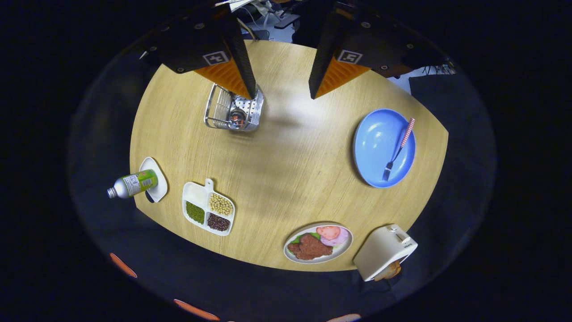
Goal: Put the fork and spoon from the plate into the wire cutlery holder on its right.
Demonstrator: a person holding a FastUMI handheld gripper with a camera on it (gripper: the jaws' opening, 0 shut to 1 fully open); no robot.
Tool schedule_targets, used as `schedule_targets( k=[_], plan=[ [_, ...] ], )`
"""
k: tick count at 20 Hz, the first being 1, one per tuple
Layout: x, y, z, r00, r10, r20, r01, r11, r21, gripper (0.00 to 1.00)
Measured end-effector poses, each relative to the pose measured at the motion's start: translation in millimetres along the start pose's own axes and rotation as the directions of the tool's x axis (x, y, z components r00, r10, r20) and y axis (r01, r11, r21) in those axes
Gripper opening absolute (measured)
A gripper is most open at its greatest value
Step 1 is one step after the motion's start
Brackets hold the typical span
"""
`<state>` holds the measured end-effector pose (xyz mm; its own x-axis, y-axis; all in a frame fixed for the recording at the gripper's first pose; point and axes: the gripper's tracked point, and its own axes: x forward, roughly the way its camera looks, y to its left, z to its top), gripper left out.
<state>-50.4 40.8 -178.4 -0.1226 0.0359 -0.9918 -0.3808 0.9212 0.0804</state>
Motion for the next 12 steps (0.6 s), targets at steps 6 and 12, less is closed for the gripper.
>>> schedule_targets(
  k=[6,12],
  plan=[
    [14.9,90.7,-0.6,0.994,0.104,0.016,-0.103,0.993,-0.053,0.8],
    [33.0,187.0,9.3,0.983,0.182,-0.014,-0.182,0.982,-0.051,0.8]
  ],
)
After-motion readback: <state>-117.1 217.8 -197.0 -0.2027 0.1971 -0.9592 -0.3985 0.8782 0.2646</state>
